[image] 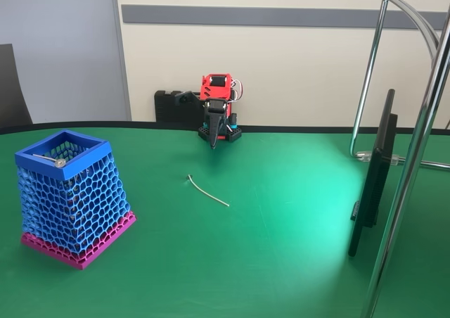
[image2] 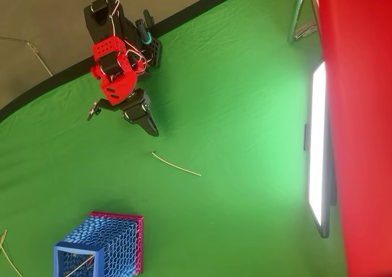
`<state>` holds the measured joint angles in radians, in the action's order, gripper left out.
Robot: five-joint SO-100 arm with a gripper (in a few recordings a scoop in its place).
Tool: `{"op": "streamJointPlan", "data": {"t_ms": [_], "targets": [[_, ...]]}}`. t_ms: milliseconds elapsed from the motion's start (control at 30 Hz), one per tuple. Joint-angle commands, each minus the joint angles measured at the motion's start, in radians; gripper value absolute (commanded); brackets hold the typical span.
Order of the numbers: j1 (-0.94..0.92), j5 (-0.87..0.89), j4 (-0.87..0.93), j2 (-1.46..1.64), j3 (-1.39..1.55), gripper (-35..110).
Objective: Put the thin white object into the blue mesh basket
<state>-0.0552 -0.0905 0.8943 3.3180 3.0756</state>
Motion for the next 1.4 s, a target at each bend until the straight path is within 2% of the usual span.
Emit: {"op": "streamJointPlan", "data": {"t_ms": [0,567,867,1367], "targets": [[0.008,0.002,-0.012,0.008,0.005,1],[0.011,0.025,0.008,-0.021,-0.048,1],[-0.011,0.075,0.018,-0.413,-0.293,1],[-0.094,0.345,0.066,-1.028,-0.675,1]]}}
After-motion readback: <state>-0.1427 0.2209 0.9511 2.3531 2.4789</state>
